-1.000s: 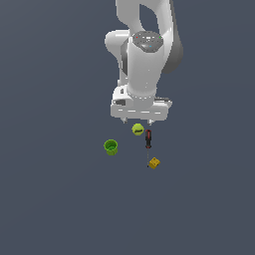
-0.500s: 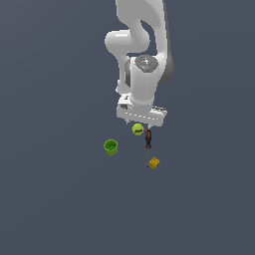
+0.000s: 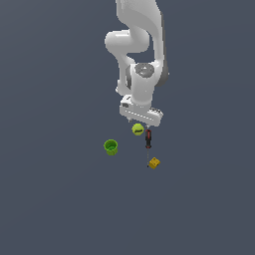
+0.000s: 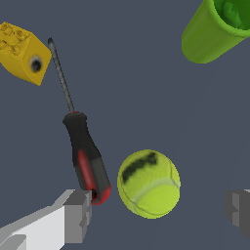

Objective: Pick up a designated object from a clutter of objects.

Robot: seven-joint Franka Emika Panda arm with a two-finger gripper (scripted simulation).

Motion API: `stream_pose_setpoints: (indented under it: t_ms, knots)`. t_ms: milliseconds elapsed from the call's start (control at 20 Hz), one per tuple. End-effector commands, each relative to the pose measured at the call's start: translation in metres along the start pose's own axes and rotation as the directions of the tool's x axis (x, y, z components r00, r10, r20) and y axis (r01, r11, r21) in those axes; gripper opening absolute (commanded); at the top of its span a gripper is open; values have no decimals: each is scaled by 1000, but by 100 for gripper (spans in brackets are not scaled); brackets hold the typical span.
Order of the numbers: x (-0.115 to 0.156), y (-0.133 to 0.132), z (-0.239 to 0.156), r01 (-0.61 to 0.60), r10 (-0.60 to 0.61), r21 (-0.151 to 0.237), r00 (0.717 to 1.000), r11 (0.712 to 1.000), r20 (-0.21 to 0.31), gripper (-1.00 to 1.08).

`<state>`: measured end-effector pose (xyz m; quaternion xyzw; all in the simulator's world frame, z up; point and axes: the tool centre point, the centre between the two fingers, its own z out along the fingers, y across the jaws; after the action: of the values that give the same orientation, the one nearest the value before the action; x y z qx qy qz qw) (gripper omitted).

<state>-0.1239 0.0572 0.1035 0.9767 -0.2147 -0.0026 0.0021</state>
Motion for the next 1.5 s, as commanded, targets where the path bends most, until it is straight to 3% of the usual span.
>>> stream_pose_setpoints:
  t_ms: [0, 600, 1450]
  knots:
    - [-7, 3, 6, -25, 25, 3, 1000, 1000, -2, 100]
    - [-15, 5, 15, -47, 47, 5, 999, 999, -3, 100]
    - [-16, 5, 63, -50, 50, 5, 999, 999, -4, 100]
